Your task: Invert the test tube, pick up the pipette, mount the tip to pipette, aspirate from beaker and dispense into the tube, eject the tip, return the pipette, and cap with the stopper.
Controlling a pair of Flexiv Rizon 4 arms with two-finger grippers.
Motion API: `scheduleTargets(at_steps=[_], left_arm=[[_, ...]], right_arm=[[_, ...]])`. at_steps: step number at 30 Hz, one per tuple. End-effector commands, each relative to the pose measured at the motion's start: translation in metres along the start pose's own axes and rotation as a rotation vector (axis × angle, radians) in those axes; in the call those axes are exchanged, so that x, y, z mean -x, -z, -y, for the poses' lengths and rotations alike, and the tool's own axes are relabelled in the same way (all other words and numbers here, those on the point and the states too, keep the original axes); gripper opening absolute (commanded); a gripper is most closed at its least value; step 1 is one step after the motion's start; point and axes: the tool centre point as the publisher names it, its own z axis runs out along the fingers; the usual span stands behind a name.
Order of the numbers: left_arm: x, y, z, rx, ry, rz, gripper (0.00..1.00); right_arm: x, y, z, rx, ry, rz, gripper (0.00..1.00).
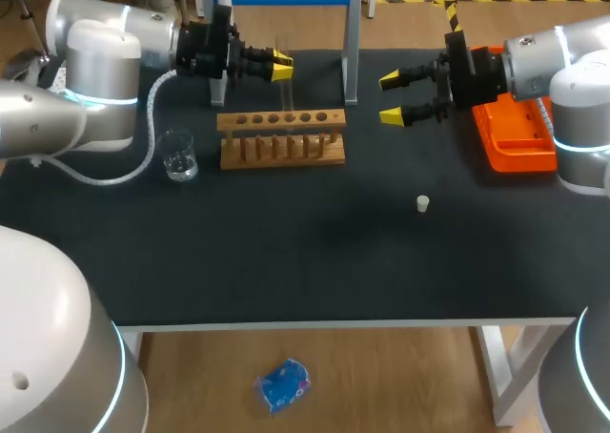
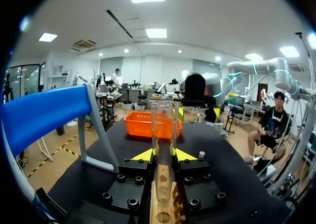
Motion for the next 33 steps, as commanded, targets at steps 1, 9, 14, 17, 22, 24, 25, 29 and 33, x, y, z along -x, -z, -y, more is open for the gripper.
scheduleTargets(at_steps=[1, 9, 14, 17, 22, 24, 25, 29, 33], left_arm=[[0.000, -0.002, 0.004, 0.045, 0.006, -0.004, 0.00], [0.000, -0.007, -0.001, 0.059, 0.012, -0.012, 0.00], [0.000, -0.008, -0.005, 0.047, 0.018, -0.006, 0.00], [-0.001, -0.008, -0.006, 0.036, 0.025, 0.005, 0.00], [-0.001, -0.008, -0.006, 0.036, 0.025, 0.005, 0.00], [-0.001, -0.008, -0.006, 0.036, 0.025, 0.005, 0.00], [-0.001, -0.008, -0.006, 0.036, 0.025, 0.005, 0.00], [-0.001, -0.008, -0.006, 0.036, 0.025, 0.005, 0.00], [-0.001, -0.008, -0.006, 0.036, 0.025, 0.005, 0.00]], right_arm=[[0.000, 0.000, 0.000, 0.000, 0.000, 0.001, 1.00], [0.000, 0.000, 0.000, 0.000, 0.000, 0.001, 1.00], [0.000, 0.000, 0.000, 0.000, 0.000, 0.001, 1.00], [0.000, 0.000, 0.000, 0.000, 0.000, 0.001, 1.00], [0.000, 0.000, 0.000, 0.000, 0.000, 0.001, 1.00], [0.000, 0.000, 0.000, 0.000, 0.000, 0.001, 1.00], [0.000, 0.000, 0.000, 0.000, 0.000, 0.001, 1.00], [0.000, 0.000, 0.000, 0.000, 0.000, 0.001, 1.00], [0.000, 0.000, 0.000, 0.000, 0.000, 0.001, 1.00]])
